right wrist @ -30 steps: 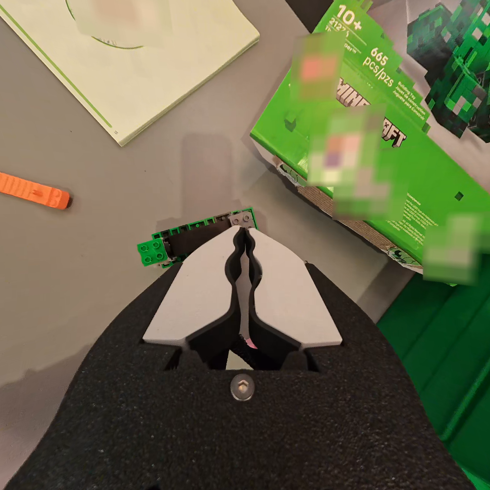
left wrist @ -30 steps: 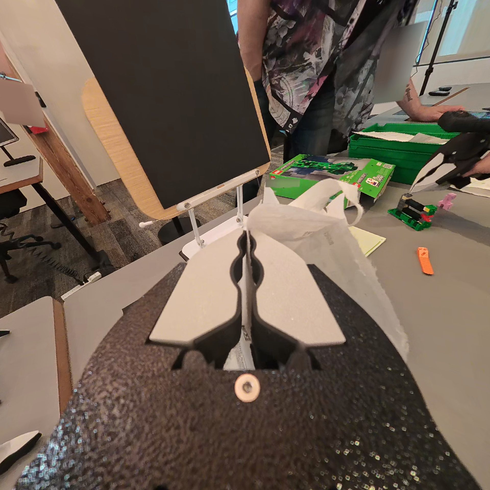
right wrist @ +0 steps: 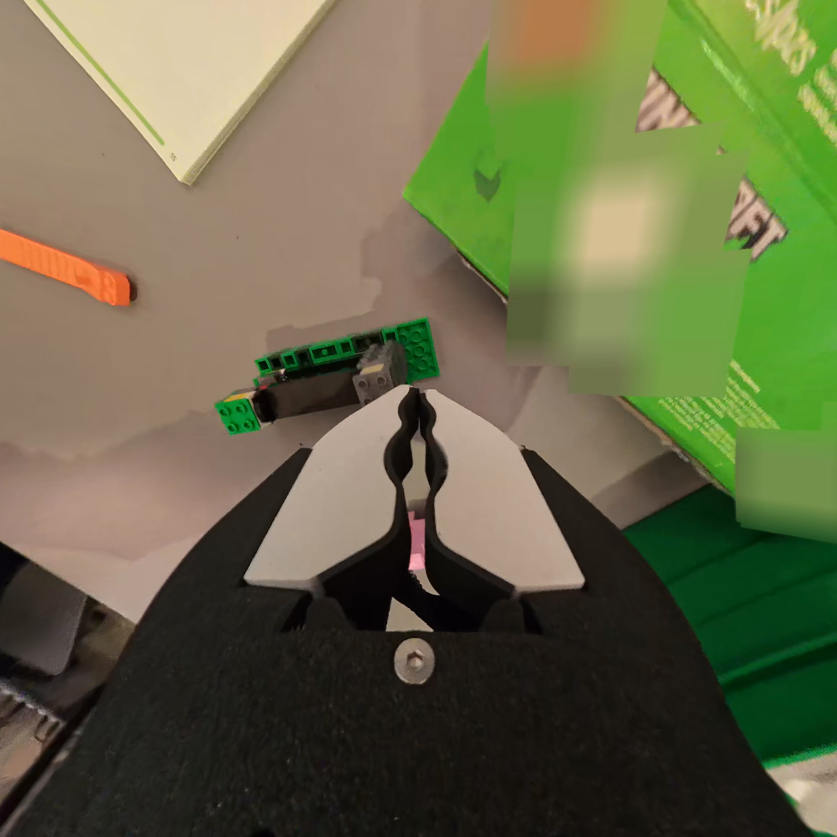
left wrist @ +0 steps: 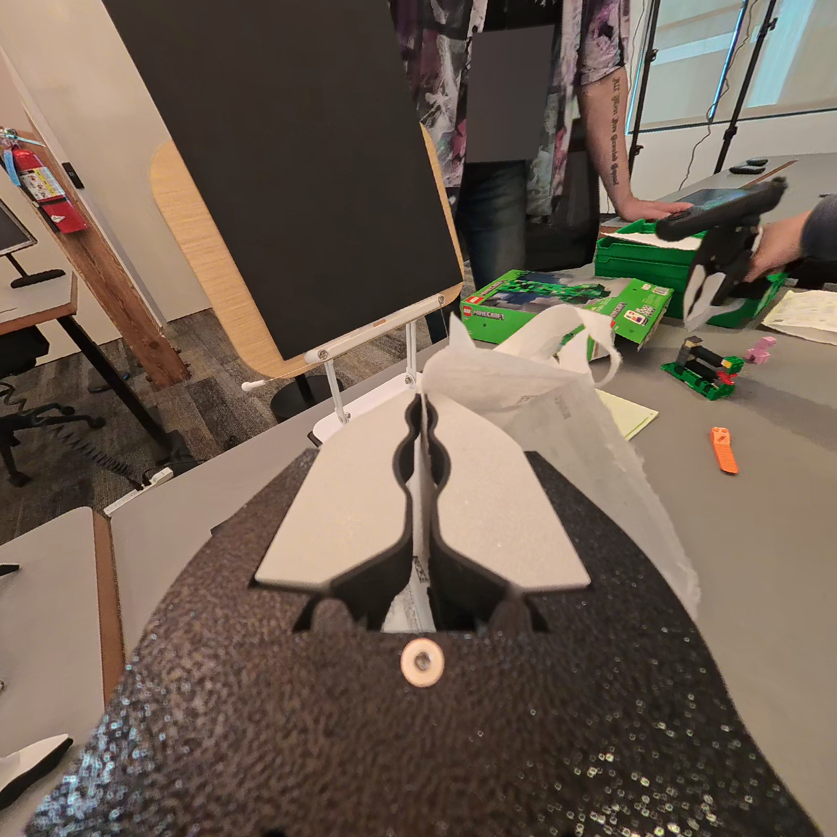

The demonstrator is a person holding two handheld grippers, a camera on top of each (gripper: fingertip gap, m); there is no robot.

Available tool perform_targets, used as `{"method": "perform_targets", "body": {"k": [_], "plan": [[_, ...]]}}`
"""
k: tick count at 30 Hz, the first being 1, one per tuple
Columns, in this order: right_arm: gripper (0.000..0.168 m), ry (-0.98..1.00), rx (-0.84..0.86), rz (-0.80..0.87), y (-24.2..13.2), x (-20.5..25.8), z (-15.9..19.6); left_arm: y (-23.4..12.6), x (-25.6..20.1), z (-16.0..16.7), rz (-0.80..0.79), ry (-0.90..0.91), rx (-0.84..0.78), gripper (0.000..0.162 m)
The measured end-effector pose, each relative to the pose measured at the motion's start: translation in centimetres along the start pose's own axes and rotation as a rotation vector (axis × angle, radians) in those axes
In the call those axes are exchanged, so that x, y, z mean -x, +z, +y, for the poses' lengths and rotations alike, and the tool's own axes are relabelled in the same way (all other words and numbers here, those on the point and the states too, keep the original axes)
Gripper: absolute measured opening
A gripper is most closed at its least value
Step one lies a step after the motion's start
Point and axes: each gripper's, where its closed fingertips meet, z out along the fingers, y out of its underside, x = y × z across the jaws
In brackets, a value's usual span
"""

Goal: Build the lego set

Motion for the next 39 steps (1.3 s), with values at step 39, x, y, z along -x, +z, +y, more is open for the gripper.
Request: {"method": "perform_targets", "body": {"k": [39], "plan": [[0.0,0.479,-1.234,0.928,-4.6,3.0,5.9,-0.1,0.5,0.4,-0.019,-0.014,0.013,0.0]]}}
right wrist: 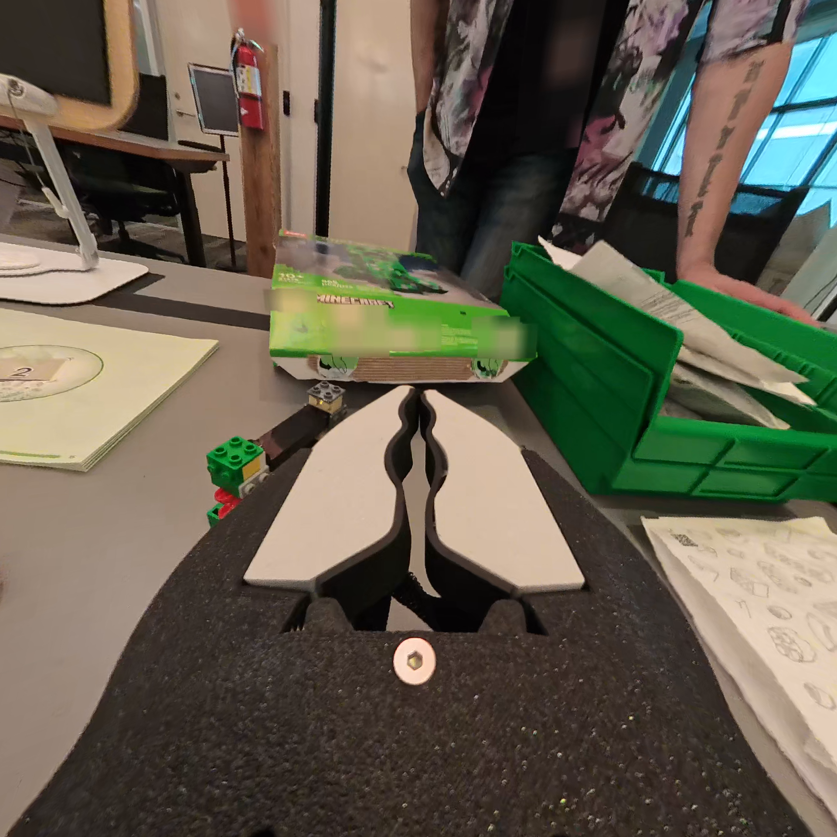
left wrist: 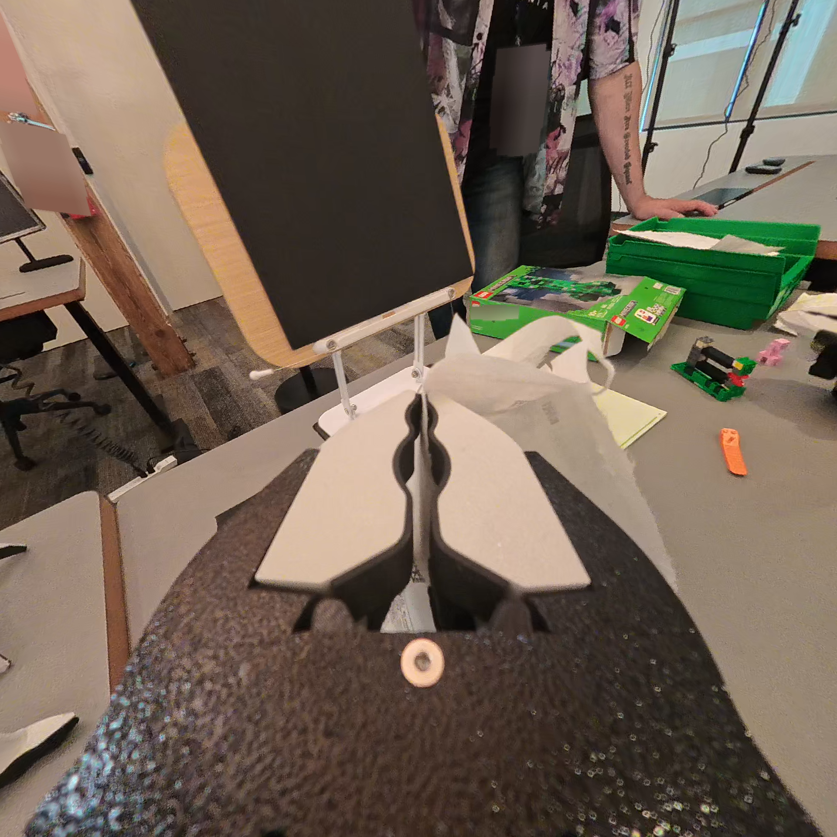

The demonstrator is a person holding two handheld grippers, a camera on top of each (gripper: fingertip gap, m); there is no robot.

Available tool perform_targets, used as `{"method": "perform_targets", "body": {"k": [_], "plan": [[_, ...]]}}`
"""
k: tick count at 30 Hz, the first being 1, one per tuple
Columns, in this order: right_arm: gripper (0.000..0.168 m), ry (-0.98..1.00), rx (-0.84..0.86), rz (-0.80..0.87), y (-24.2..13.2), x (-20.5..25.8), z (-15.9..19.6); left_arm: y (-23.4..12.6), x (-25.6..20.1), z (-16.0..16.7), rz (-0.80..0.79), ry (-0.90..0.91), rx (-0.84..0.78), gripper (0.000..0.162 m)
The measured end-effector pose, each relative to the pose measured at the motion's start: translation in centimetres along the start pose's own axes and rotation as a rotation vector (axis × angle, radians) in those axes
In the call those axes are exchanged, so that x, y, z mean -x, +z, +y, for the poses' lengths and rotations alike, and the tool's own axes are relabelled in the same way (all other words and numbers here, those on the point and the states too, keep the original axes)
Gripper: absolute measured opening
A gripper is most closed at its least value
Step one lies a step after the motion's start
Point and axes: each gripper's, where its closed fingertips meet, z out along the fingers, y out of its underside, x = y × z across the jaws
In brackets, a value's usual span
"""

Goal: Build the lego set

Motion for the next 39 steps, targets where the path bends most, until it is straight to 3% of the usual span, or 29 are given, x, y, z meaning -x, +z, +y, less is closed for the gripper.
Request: {"method": "perform_targets", "body": {"k": [10,16,20,24,33,39], "plan": [[0.0,-0.13,0.007,-0.044,0.5,2.1,0.0,1.3,-1.3,0.4,0.057,0.018,0.03,0.0],[0.001,0.114,-0.232,0.117,-1.6,1.1,-4.1,0.2,-0.1,0.3,0.018,-0.001,0.015,0.0],[0.032,0.196,-0.306,0.176,-2.6,1.4,-5.4,-0.6,0.8,0.6,0.009,-0.046,0.017,0.0],[0.045,0.184,-0.285,0.169,-2.4,2.7,-5.8,-1.0,1.6,1.0,-0.024,-0.055,0.03,0.0],[0.057,0.259,-0.296,0.247,-3.2,1.1,-5.9,-1.7,2.4,1.0,-0.022,-0.093,-0.001,0.0],[0.062,0.096,-0.256,0.195,-2.2,3.6,-6.7,-1.3,1.7,0.8,-0.004,-0.078,0.004,0.0]]}}
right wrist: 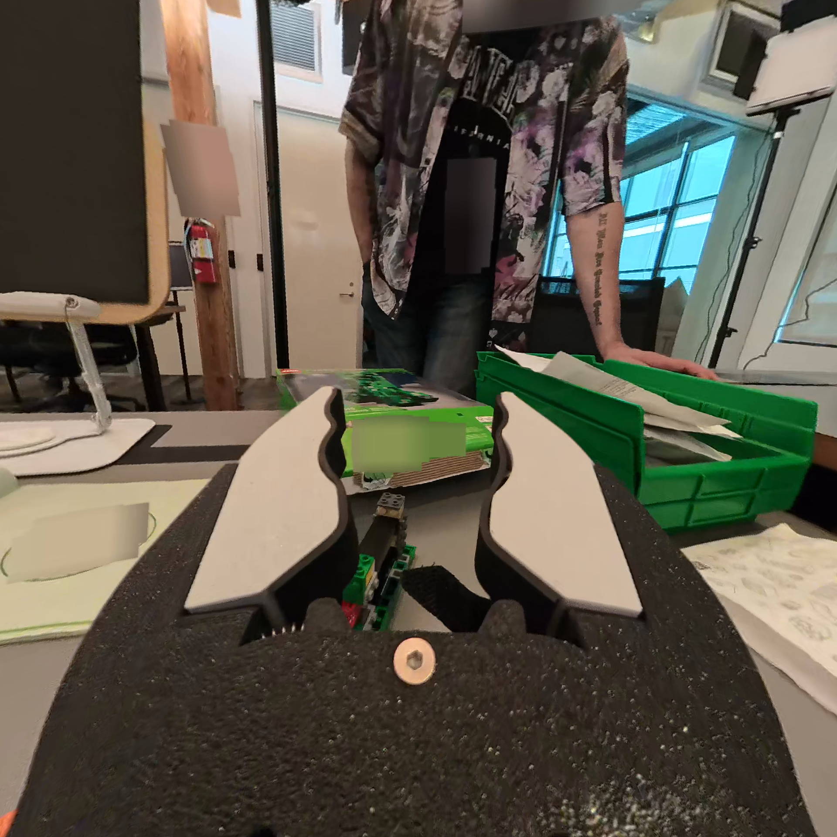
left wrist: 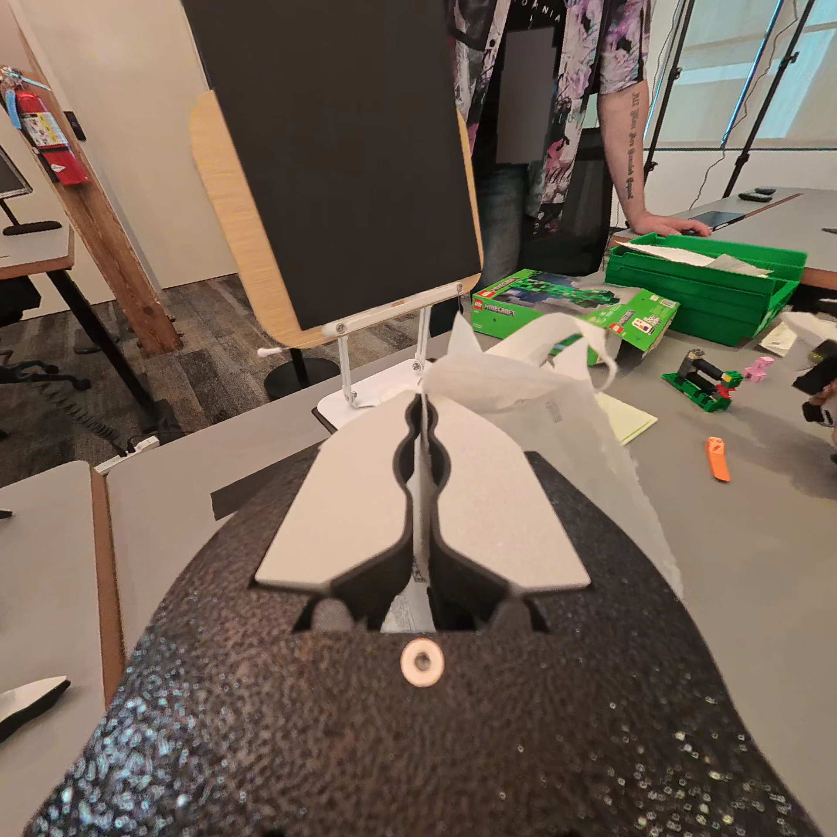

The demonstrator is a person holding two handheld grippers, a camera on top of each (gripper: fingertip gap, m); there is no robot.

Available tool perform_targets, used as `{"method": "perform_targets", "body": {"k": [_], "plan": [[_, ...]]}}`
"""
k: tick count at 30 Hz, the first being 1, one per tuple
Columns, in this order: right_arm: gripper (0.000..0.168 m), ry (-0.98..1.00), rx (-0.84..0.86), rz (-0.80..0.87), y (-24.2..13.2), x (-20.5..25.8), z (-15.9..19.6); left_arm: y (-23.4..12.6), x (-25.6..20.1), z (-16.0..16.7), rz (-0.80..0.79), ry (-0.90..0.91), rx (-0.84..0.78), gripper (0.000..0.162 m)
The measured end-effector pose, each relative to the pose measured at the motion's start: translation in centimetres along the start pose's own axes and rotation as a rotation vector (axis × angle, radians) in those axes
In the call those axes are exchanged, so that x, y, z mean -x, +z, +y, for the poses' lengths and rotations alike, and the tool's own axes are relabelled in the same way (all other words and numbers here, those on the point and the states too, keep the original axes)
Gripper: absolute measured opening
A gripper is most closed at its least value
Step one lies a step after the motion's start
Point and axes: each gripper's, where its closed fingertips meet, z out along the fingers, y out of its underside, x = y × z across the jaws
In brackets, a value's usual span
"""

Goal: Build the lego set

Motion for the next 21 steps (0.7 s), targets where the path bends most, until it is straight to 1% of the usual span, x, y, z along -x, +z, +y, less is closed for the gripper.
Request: {"method": "perform_targets", "body": {"k": [3,5,6,7,8,9,10,11,12,13,14,16,17,18,21], "plan": [[0.061,-0.003,0.006,-0.068,0.0,1.6,0.4,0.4,-0.2,0.1,0.001,0.011,0.013,0.0],[0.059,-0.083,0.029,-0.141,0.2,3.4,0.7,0.7,-0.4,0.2,0.01,0.011,0.017,0.0],[0.055,-0.142,0.047,-0.198,0.3,4.3,0.7,0.9,-0.6,0.2,0.017,0.01,0.019,0.0],[0.049,-0.192,0.063,-0.308,0.1,5.9,0.4,1.0,-0.7,0.2,0.025,0.01,0.02,0.0],[0.05,-0.227,0.102,-0.388,-0.2,6.9,-0.3,1.1,-0.9,0.2,0.033,0.012,0.022,0.0],[0.048,-0.255,0.153,-0.458,-0.7,7.7,-1.2,1.3,-1.1,0.2,0.04,0.014,0.023,0.0],[0.048,-0.276,0.19,-0.567,-1.5,8.9,-2.4,1.4,-1.3,0.2,0.046,0.017,0.023,0.0],[0.044,-0.28,0.229,-0.688,-2.6,10.3,-3.8,1.5,-1.5,0.2,0.052,0.02,0.024,0.0],[0.049,-0.287,0.266,-0.778,-3.3,11.4,-5.2,1.6,-1.7,0.2,0.058,0.022,0.026,0.0],[0.05,-0.32,0.278,-0.821,-3.6,11.9,-6.8,1.8,-1.9,0.2,0.065,0.025,0.029,0.0],[0.046,-0.367,0.284,-0.87,-4.0,12.5,-8.2,1.9,-2.1,0.2,0.073,0.028,0.031,0.0],[0.043,-0.396,0.317,-0.937,-4.7,13.8,-10.8,2.2,-2.6,0.1,0.084,0.037,0.036,0.0],[0.043,-0.382,0.317,-0.939,-4.8,14.6,-12.2,2.3,-2.9,0.0,0.089,0.046,0.038,0.0],[0.042,-0.366,0.288,-0.928,-4.9,15.5,-13.6,2.4,-3.3,-0.2,0.094,0.057,0.039,0.0],[0.033,-0.341,0.09,-0.948,-6.4,19.8,-17.3,2.9,-5.1,-0.5,0.118,0.094,0.06,0.0]]}}
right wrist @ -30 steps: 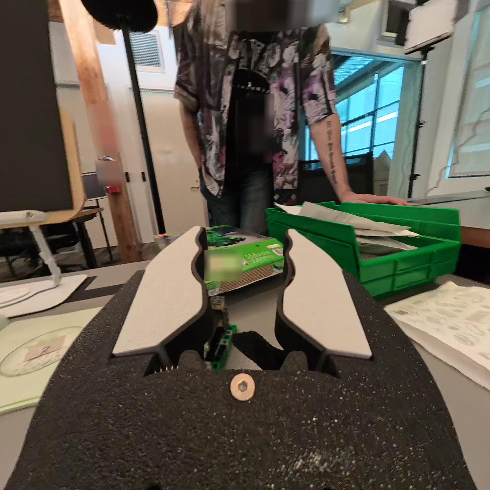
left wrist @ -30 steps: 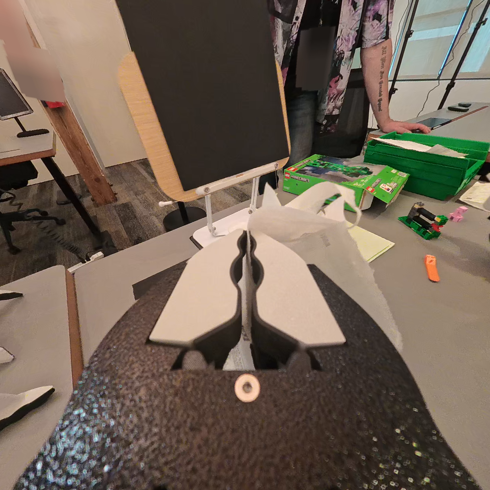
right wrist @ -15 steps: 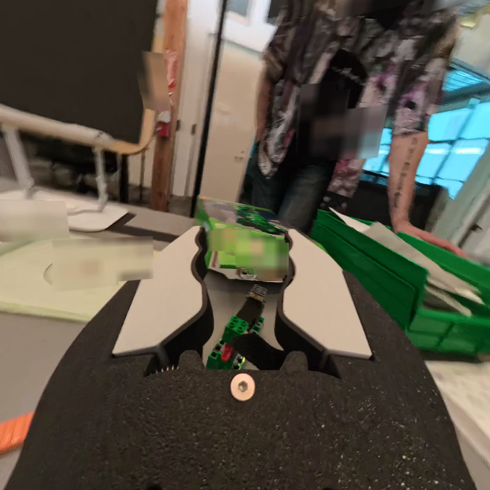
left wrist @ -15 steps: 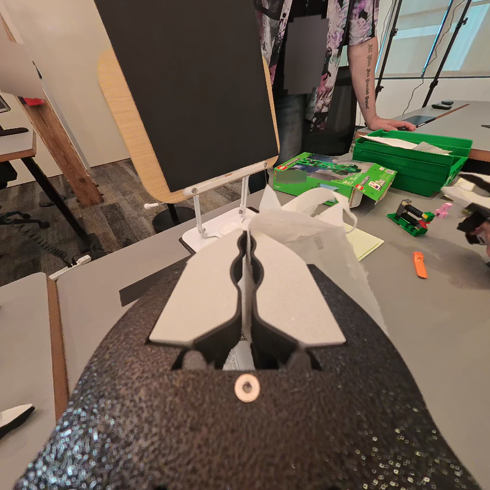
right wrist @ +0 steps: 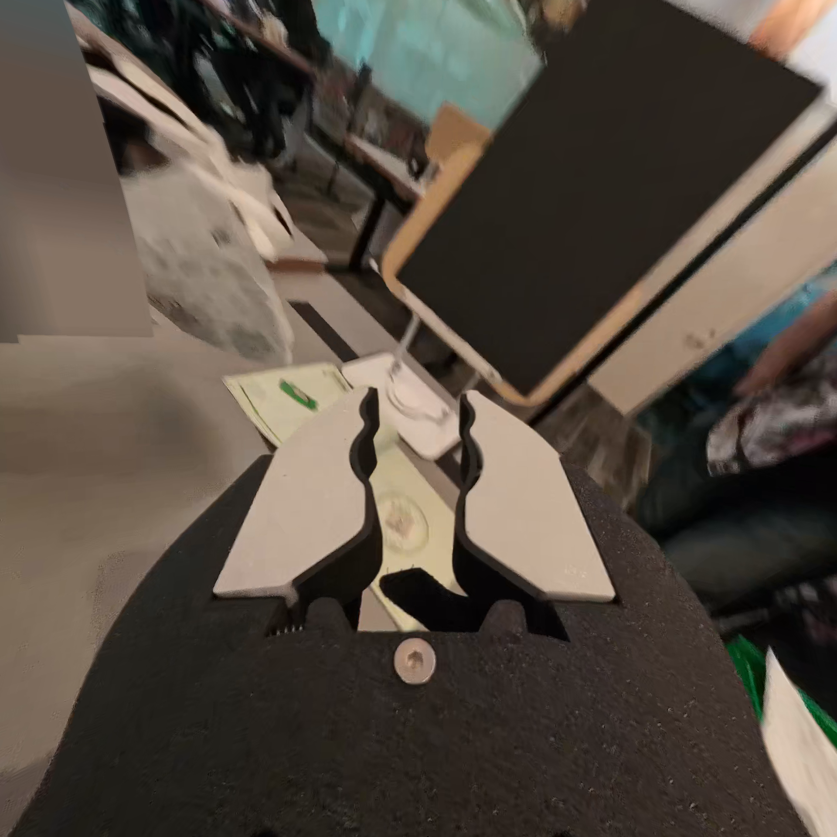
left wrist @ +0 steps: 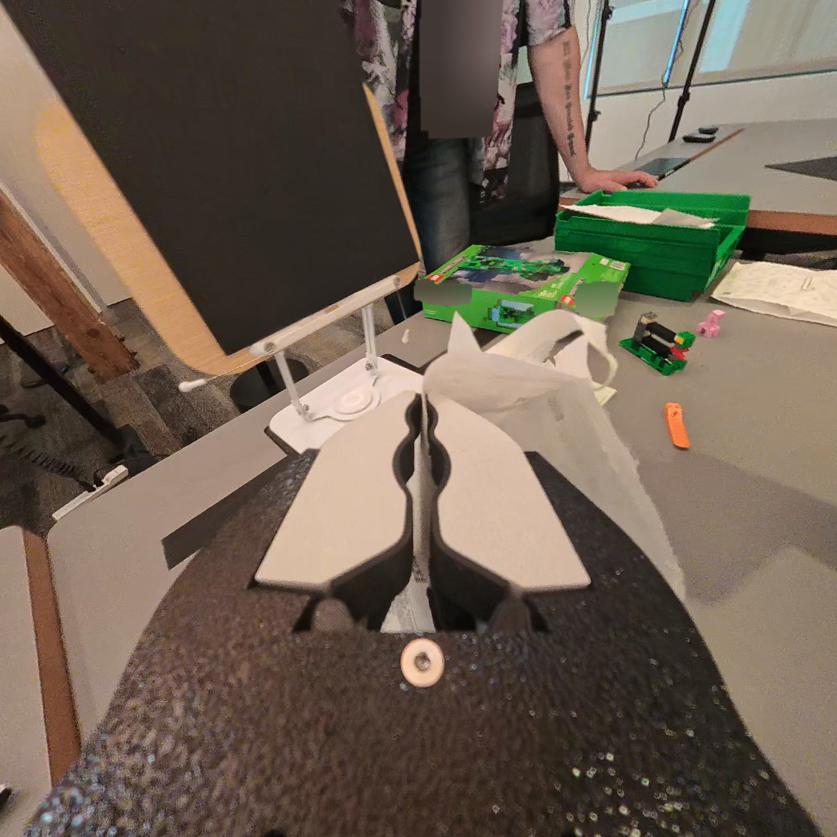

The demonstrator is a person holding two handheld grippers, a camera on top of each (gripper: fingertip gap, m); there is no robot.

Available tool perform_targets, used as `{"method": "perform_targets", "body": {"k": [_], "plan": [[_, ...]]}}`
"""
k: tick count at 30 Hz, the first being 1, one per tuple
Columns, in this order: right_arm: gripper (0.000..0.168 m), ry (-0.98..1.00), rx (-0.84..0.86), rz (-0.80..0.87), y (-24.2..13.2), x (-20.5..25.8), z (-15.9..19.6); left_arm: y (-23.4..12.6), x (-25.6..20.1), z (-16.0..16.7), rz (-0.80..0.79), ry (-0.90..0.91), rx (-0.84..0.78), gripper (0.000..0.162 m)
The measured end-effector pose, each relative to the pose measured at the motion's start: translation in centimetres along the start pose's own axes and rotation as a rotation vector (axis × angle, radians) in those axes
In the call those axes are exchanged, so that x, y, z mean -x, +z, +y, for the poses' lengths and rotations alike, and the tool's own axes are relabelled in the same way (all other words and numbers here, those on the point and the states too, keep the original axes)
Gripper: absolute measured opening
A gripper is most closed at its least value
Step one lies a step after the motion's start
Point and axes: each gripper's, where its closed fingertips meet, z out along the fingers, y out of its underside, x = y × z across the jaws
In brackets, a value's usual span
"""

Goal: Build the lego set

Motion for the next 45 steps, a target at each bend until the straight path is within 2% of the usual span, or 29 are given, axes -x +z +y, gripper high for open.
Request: {"method": "perform_targets", "body": {"k": [4,8,14,18,21,23,27,29,31,33,36,37,39,42,45], "plan": [[0.031,-0.046,-0.22,-0.036,1.1,4.1,-4.8,0.7,-1.7,-0.4,-0.075,-0.001,0.075,0.0],[0.026,-0.028,-0.388,0.023,1.1,3.9,-6.4,1.7,-4.8,-0.7,-0.113,-0.06,0.125,0.0],[0.021,-0.043,-0.425,0.021,2.7,5.1,-5.8,2.9,-8.4,-2.7,-0.151,-0.021,0.166,0.0],[0.007,-0.01,-0.514,0.201,2.4,3.5,-5.6,3.9,-10.0,-4.7,-0.153,0.028,0.157,0.0],[0.01,0.125,-0.563,0.298,2.7,2.6,-4.8,4.7,-10.8,-5.2,-0.158,0.056,0.162,0.0],[0.008,0.142,-0.558,0.322,3.1,2.8,-4.4,4.8,-10.9,-5.2,-0.167,0.058,0.16,0.0],[0.006,0.142,-0.569,0.309,2.9,2.5,-3.9,4.8,-9.8,-4.4,-0.198,0.064,0.172,0.0],[0.008,0.14,-0.527,0.299,2.6,1.4,-2.2,4.7,-8.2,-3.3,-0.221,0.07,0.21,0.0],[0.011,0.182,-0.507,0.203,2.7,1.6,-0.6,4.6,-6.5,-1.8,-0.267,0.122,0.26,0.0],[0.011,0.196,-0.491,0.118,3.2,2.8,0.5,5.2,-6.4,-0.7,-0.23,0.181,0.26,0.0],[0.017,0.233,-0.448,0.016,4.7,4.3,2.2,5.8,-5.8,2.3,-0.207,0.316,0.296,0.0],[0.019,0.28,-0.451,-0.027,5.3,4.6,2.7,5.9,-5.8,3.3,-0.189,0.321,0.311,0.0],[0.032,0.4,-0.465,-0.14,6.6,5.4,4.0,5.9,-5.6,4.3,-0.158,0.312,0.292,0.0],[0.061,0.514,-0.45,-0.305,8.7,7.5,6.4,5.3,-5.3,3.5,-0.079,0.237,0.217,0.0],[0.085,0.678,-0.536,-0.371,10.3,8.8,7.7,4.2,-5.5,0.4,0.074,0.109,0.099,0.0]]}}
